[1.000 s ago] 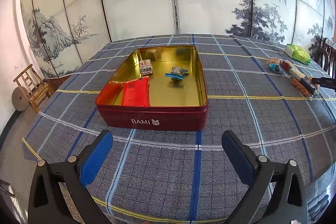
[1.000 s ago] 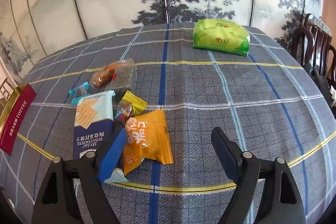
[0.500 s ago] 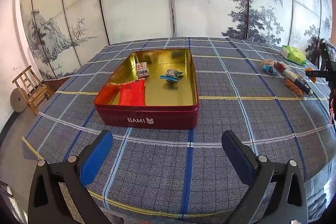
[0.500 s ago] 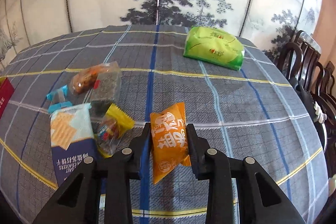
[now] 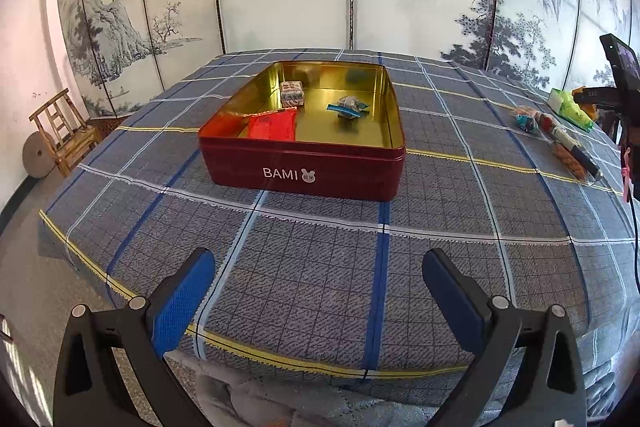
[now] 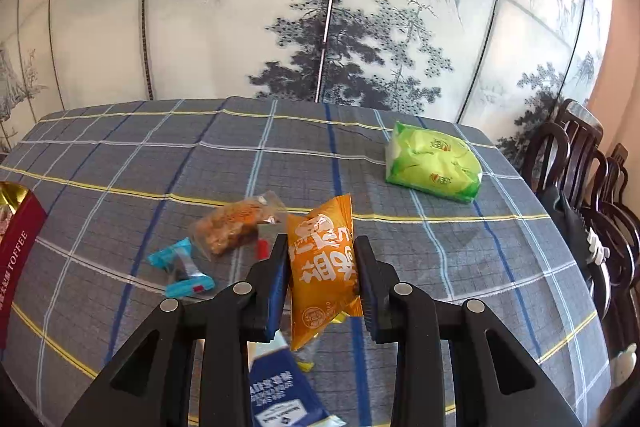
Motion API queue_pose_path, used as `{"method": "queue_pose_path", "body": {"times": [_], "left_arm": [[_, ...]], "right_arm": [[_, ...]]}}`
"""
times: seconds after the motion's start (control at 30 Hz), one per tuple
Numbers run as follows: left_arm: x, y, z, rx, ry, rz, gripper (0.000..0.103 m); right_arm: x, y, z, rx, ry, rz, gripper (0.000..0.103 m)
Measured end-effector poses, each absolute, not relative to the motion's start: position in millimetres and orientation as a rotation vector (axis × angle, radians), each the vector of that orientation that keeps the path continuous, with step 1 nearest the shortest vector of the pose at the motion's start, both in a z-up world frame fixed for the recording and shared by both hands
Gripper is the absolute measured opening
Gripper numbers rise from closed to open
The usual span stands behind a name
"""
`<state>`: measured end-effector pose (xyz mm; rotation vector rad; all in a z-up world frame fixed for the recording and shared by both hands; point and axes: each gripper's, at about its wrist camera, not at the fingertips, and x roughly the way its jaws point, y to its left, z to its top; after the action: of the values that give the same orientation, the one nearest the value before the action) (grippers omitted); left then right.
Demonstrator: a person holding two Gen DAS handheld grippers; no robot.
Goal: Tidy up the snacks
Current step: 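Carry the orange packet over the tin and open the right gripper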
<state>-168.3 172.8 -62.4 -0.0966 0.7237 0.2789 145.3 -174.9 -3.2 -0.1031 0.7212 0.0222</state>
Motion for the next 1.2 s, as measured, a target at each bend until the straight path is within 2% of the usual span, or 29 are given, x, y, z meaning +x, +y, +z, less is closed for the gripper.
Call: {"method": "queue_pose_path", "body": {"times": [1.2], "left_arm": [[-197, 196, -80, -0.191, 0.748, 0.303, 0.103]], "right_arm": [[140, 2, 12, -0.142, 0.715, 0.221, 0.033]]}}
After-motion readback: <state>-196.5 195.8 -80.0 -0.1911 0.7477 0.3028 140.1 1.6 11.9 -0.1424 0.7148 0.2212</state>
